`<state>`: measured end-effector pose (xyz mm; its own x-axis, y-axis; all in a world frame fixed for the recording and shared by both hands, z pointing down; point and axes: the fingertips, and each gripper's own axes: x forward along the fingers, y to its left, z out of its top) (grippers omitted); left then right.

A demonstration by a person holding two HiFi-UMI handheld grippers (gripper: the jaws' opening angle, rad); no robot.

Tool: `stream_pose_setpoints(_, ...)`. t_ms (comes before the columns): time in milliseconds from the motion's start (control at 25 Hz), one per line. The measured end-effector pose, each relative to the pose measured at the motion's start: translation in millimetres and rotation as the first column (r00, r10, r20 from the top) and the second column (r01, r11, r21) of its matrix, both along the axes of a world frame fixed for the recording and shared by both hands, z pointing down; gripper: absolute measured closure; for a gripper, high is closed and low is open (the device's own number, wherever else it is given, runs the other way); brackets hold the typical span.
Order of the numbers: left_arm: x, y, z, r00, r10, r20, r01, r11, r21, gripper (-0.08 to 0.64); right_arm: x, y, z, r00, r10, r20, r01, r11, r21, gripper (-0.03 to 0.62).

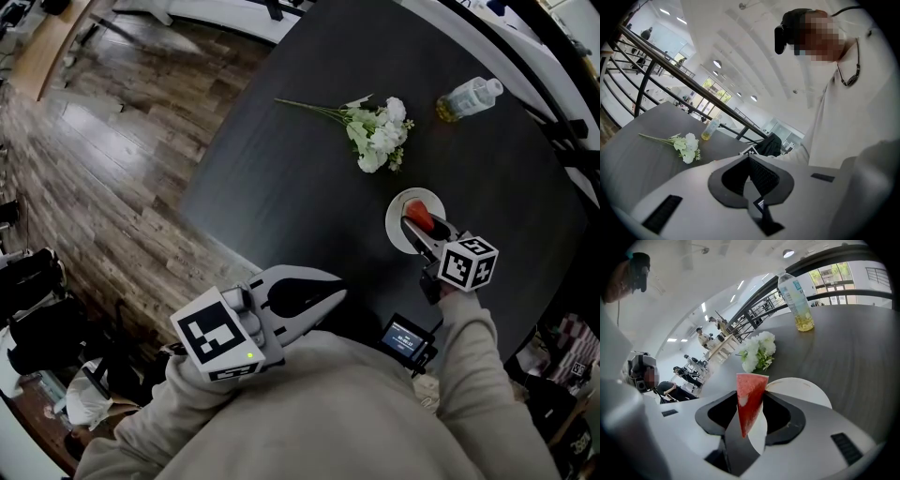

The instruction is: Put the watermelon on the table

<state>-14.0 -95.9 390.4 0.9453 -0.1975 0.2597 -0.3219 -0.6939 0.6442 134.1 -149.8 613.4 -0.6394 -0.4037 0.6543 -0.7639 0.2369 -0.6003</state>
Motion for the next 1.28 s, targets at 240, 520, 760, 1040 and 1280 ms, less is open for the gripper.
stream_pose_setpoints(240, -4.2, -4.7, 1.5, 1.0, -0.015, 0.01, 0.015, 1.0, 0.001, 0.557, 6.5, 5.1, 24.9, 0.999, -0.008, -0.045, 0.007, 0.999, -0.04, 0.407)
stream_pose_setpoints(520, -6.4, -6.8, 1.3, 1.0, -0.02, 0.007, 0.02, 1.0, -0.004, 0.557, 13.9, 10.2, 40.0, 0.989, -0.033, -0.145, 0.025, 0.998, -0.056, 0.405)
stream_pose_setpoints(760, -11.5, -7.9, 3.2, 1.0, -0.031, 0.004, 0.031, 0.999, -0.008, 0.557, 13.5, 11.1, 48.4, 0.971, -0.067, -0.229, 0.059, 0.997, -0.043, 0.405)
stream_pose_setpoints(1040, -11.6, -7.5, 2.0, 1.0, -0.03, -0.001, 0.03, 1.0, -0.007, 0.557, 12.9, 6.2, 48.1, 0.941, -0.098, -0.324, 0.102, 0.995, -0.004, 0.403)
stream_pose_setpoints(1280, -12.9, -5.5, 2.4, 0.999, -0.034, -0.007, 0.034, 0.999, -0.012, 0.557, 12.2, 6.0, 49.4, 0.947, -0.081, -0.311, 0.081, 0.997, -0.013, 0.34)
